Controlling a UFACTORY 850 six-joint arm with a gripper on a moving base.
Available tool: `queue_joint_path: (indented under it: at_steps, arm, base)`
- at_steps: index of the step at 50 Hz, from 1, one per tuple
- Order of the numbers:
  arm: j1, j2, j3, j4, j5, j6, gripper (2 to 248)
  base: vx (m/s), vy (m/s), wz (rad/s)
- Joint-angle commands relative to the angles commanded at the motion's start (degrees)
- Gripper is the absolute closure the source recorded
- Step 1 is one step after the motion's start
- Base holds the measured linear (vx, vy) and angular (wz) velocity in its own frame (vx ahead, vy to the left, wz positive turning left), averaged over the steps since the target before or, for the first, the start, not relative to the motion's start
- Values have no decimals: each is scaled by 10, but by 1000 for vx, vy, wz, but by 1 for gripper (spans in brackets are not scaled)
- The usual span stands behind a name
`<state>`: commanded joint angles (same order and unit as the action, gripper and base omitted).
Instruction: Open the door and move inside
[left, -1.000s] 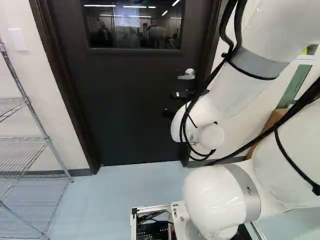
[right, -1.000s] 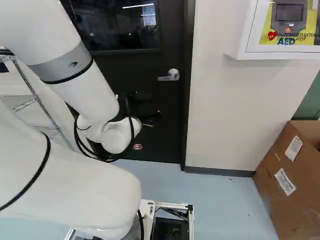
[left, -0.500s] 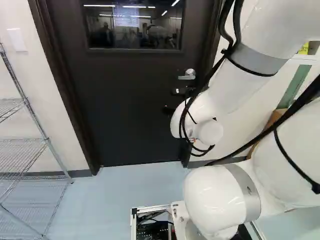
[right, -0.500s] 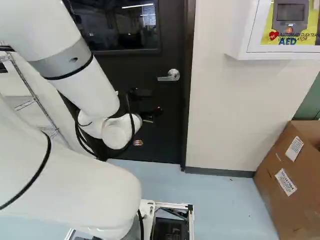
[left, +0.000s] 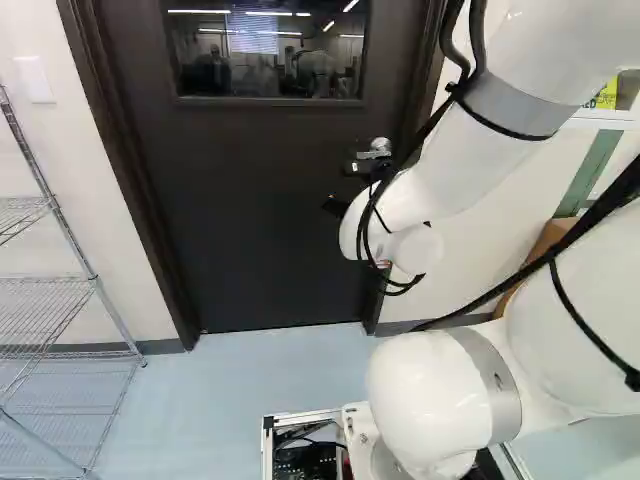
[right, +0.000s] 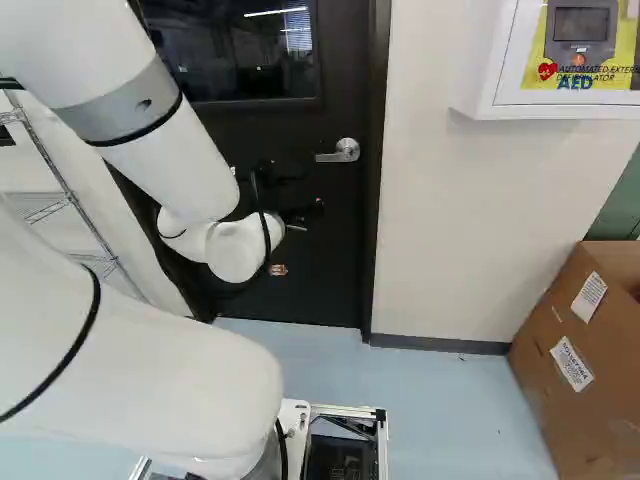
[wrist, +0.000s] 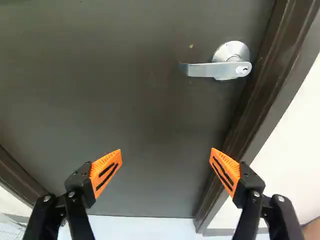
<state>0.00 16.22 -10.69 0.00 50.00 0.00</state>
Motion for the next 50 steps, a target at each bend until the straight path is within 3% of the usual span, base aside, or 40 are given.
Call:
queue_joint_path:
  at_steps: [40,50]
  arm:
    - [0,21,-37,0,0,0,3]
    - [0,7,-62,0,0,0,3]
  base:
    - [0,0,0]
    - [0,0,0]
